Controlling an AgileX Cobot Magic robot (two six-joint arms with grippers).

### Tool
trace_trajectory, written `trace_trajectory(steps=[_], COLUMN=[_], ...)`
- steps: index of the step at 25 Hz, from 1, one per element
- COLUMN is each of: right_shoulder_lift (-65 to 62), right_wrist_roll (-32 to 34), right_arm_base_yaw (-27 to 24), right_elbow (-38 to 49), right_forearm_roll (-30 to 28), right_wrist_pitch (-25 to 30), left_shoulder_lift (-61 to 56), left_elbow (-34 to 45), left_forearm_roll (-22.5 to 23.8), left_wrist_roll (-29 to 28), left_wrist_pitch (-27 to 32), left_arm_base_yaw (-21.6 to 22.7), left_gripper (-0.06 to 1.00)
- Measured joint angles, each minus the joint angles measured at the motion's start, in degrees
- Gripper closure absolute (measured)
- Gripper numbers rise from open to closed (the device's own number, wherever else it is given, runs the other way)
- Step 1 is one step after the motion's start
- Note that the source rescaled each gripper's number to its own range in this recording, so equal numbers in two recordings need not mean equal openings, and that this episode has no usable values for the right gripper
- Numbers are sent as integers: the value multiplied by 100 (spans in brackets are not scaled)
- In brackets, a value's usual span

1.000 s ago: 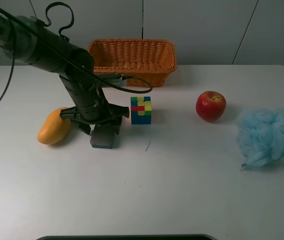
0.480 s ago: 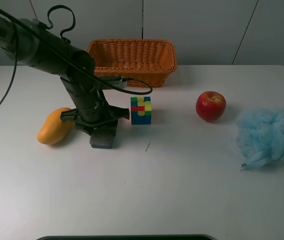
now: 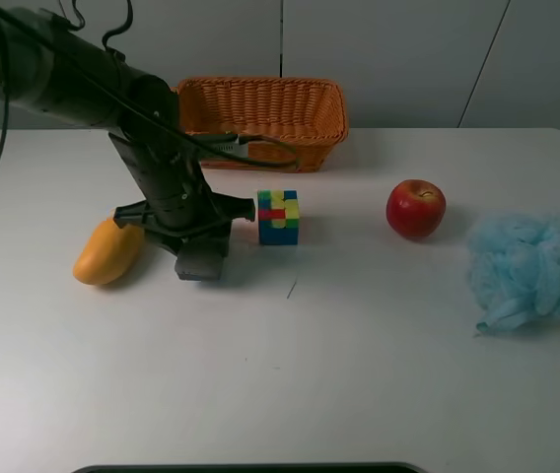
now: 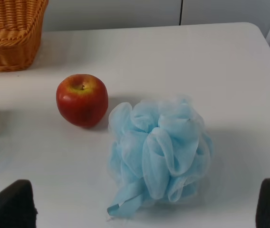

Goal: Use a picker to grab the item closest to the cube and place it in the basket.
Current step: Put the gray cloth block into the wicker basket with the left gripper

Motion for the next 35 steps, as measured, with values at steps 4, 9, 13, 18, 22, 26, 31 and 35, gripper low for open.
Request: trace_trajectory(steps=[4, 9, 13, 18, 22, 26, 31, 35], right_shoulder_lift=[0, 0, 0, 0, 0, 0, 0, 0], right_wrist_roll=[0, 0, 0, 0, 0, 0, 0, 0], right_arm_base_yaw=[0, 0, 0, 0, 0, 0, 0, 0], right_elbow=[0, 0, 0, 0, 0, 0, 0, 0], right_forearm_roll=[0, 0, 0, 0, 0, 0, 0, 0], right_wrist_pitch=[0, 0, 0, 0, 0, 0, 0, 0], left_shoulder_lift=[-669, -1129, -1066, -541, 174, 890, 1631, 1966], left_elbow=[-501, -1654, -2573, -3240, -3435, -3463, -3463, -3463], left_forearm_roll=[193, 1084, 2168, 2594, 2651, 2673, 2650, 2390], left_wrist_roll=[0, 0, 0, 0, 0, 0, 0, 0], left_wrist_pitch=[574, 737, 273, -759, -1101, -1280, -1558, -1805], left_arm_base_yaw=[0, 0, 13, 381, 672, 800, 845, 888], left_gripper=[92, 92, 92, 92, 92, 92, 92, 92])
